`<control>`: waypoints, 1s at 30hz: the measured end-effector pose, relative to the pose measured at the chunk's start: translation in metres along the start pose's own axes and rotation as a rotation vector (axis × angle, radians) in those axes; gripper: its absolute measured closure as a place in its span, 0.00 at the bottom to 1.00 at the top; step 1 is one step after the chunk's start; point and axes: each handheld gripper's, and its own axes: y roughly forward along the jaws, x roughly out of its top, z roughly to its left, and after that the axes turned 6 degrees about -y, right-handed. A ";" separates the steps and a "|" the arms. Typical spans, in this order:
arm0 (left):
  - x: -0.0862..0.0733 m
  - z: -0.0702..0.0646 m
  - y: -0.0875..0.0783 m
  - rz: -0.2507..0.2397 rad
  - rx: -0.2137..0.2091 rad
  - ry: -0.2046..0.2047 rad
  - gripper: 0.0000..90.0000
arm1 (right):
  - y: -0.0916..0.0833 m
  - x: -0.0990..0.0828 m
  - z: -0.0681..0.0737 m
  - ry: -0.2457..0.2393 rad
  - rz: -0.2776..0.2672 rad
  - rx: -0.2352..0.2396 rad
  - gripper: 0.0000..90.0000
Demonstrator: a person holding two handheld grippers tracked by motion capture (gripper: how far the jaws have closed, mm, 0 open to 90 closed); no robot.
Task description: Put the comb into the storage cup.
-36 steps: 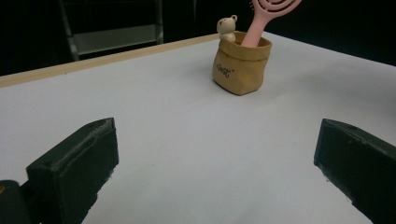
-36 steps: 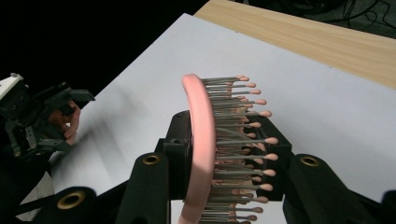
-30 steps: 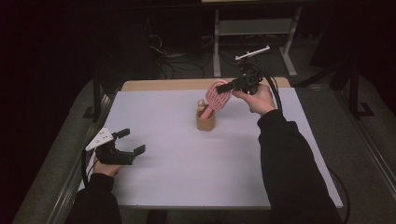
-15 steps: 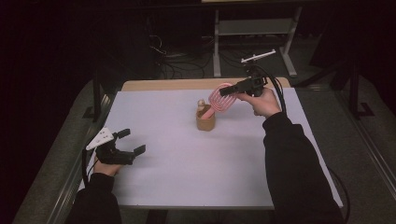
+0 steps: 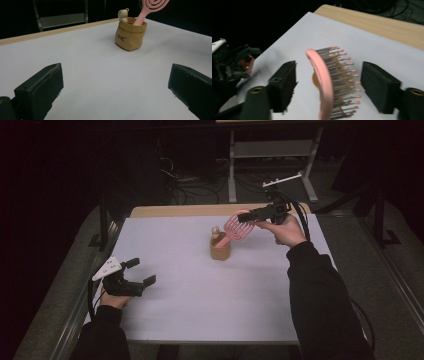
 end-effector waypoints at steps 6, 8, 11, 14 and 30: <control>0.000 0.000 0.000 0.000 0.002 0.000 0.00 | -0.011 -0.002 -0.001 -0.016 -0.030 -0.025 0.00; 0.000 0.000 0.000 0.001 0.002 -0.001 0.00 | -0.015 -0.003 -0.001 -0.016 -0.041 -0.036 0.00; -0.001 0.000 0.001 0.007 -0.002 0.001 0.00 | -0.021 -0.005 -0.003 -0.021 -0.046 -0.065 0.00; -0.001 0.000 0.001 0.006 -0.004 -0.002 0.00 | -0.025 -0.008 -0.004 -0.029 -0.045 -0.092 0.00; 0.000 0.001 -0.002 -0.012 0.016 -0.002 0.00 | -0.041 -0.031 -0.009 -0.064 -0.049 -0.124 0.00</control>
